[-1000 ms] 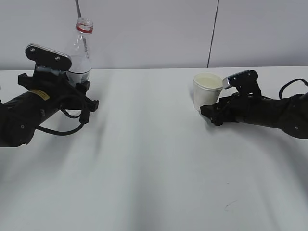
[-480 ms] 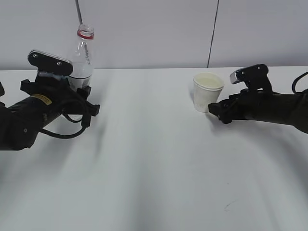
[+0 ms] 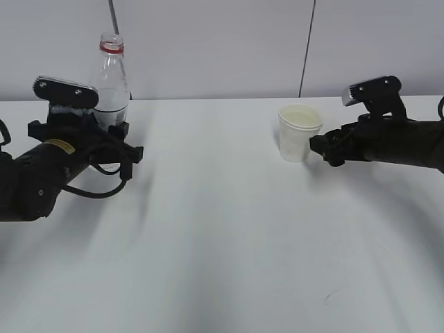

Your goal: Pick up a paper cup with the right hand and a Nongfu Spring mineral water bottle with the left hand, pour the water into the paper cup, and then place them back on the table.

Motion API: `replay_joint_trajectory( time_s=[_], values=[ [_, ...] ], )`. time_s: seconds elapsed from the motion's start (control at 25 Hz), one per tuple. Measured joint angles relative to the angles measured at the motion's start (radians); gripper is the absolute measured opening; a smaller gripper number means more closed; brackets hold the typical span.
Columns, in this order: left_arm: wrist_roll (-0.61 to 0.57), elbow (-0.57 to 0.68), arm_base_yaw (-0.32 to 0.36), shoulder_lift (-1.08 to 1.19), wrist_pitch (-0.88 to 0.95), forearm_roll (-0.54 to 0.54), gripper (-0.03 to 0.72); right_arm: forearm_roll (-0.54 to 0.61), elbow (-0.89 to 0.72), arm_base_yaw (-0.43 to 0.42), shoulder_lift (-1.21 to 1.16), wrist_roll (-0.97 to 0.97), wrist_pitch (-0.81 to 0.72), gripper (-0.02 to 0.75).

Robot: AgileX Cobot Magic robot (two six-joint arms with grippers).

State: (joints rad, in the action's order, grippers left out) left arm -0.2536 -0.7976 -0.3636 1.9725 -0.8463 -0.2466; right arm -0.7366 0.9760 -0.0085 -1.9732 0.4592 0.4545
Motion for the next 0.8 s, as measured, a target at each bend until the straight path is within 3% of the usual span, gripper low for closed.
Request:
replay_joint_trajectory(
  time_s=[0.44,0.8],
  values=[
    [0.086,-0.004,0.000,0.037,-0.107,-0.005,0.367,0.000,-0.002,-0.002,0.100,0.030,-0.101,0.592],
    [0.100,-0.093,0.000,0.135,-0.128,-0.003,0.367,0.004,-0.002,-0.002,0.144,0.040,-0.142,0.591]
  ],
)
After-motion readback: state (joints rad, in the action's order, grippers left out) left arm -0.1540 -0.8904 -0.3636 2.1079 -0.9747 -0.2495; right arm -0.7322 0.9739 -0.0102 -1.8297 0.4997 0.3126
